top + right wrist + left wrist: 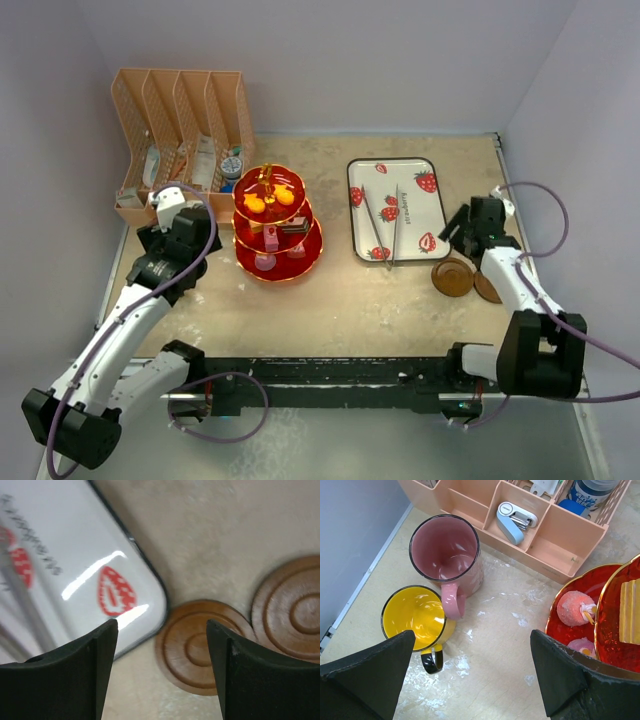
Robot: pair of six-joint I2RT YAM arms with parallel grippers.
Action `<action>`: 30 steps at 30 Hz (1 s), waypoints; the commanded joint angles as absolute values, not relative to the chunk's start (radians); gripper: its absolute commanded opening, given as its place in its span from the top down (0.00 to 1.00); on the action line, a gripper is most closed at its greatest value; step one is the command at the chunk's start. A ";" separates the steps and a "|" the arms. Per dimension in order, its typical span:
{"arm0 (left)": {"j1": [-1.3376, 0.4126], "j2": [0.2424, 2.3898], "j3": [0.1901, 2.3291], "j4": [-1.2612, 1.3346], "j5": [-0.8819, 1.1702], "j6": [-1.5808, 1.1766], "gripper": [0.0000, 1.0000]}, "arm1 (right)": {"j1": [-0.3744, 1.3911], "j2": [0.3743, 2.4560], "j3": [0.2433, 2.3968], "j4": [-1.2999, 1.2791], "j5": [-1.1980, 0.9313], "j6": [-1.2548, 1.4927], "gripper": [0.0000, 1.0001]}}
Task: Serve the afternoon tea
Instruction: Move the coaster to the center of the board.
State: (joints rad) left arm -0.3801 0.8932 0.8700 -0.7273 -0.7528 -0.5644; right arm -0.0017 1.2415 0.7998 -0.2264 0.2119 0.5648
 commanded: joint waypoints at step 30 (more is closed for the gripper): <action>-0.383 0.852 0.882 -0.726 -0.803 -0.590 0.05 | 0.122 0.999 0.296 -0.224 -0.306 0.705 0.52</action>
